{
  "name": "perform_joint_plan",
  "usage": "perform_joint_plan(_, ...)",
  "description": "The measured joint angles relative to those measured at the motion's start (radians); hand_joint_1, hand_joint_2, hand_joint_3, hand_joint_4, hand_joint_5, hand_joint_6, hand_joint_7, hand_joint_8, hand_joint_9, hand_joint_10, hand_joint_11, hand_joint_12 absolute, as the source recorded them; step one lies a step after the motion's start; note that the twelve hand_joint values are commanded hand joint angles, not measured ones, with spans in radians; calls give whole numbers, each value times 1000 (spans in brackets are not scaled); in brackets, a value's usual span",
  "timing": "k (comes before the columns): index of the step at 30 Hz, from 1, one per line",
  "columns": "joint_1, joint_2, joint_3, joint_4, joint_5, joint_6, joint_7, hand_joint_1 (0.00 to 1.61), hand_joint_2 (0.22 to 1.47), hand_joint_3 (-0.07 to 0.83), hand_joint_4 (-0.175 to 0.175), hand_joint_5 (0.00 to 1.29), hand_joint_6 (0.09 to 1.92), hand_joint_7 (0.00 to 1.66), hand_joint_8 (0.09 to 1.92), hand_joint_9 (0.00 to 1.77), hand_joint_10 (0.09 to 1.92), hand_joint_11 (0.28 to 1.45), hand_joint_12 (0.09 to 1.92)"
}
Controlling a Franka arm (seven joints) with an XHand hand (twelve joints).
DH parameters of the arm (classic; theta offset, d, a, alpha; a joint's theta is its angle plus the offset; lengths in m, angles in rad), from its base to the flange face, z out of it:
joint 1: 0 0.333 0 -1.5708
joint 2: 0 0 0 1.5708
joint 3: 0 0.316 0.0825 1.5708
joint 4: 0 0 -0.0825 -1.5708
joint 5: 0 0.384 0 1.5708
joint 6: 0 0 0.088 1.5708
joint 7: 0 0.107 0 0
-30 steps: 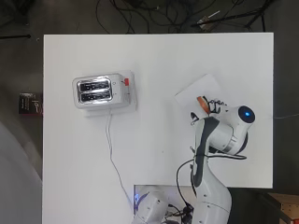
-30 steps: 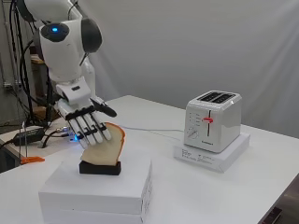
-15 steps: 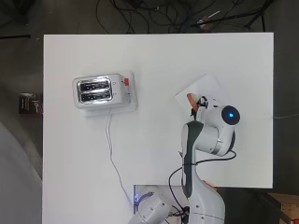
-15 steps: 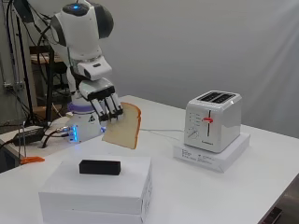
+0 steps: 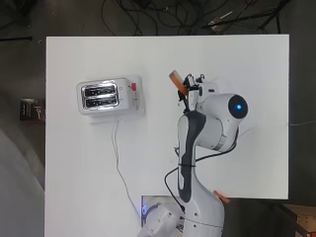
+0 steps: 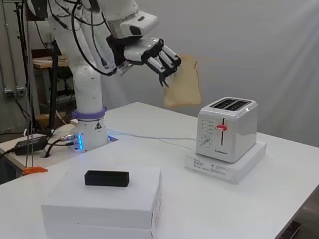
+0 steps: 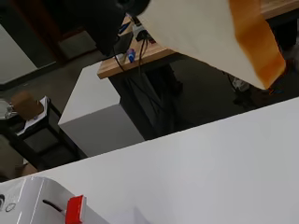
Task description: Teleoperate dual arm-hand system to toast a bread
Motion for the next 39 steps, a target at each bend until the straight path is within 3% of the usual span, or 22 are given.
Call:
perform_joint_plan(3,262,-89,-95,44,-78,-4,19,1215,1213,0,-175,628,1336,984,1131,1331,267,686,602)
perform_joint_plan(10,1055,-265,-295,136,-237,-18,63,1214,1217,1,-175,620,1318,976,1161,1345,291,661,671)
perform_joint_plan(13,1258,-290,-337,140,-261,-10,76,1214,1214,0,-175,612,1359,992,1105,1338,255,655,642)
perform_joint_plan(17,1262,-302,-350,111,-268,12,109,1220,1199,3,-175,631,1363,1028,1015,1362,87,685,449)
perform_joint_plan(26,1040,-325,-344,43,-322,57,212,1226,1188,1,-175,654,1342,1051,971,1385,87,723,305)
perform_joint_plan(33,1146,-371,-415,75,-354,47,93,1219,1201,1,-175,635,1346,1021,1047,1416,87,769,289)
perform_joint_plan(34,1167,-376,-422,86,-383,41,67,1092,1226,1,-49,656,1367,1058,841,1421,87,772,309)
perform_joint_plan(35,1184,-379,-428,96,-417,34,47,987,1249,-1,52,668,1391,1125,591,1427,87,767,342)
perform_joint_plan(36,1195,-381,-431,102,-453,29,33,922,1265,-1,113,673,1411,1192,382,1431,87,754,385)
perform_joint_plan(37,1200,-381,-433,105,-485,24,25,883,1277,-2,145,670,1427,1243,232,1435,87,738,433)
perform_joint_plan(39,1207,-382,-432,116,-521,5,14,844,1294,-1,169,653,1462,1295,87,1442,87,712,519)
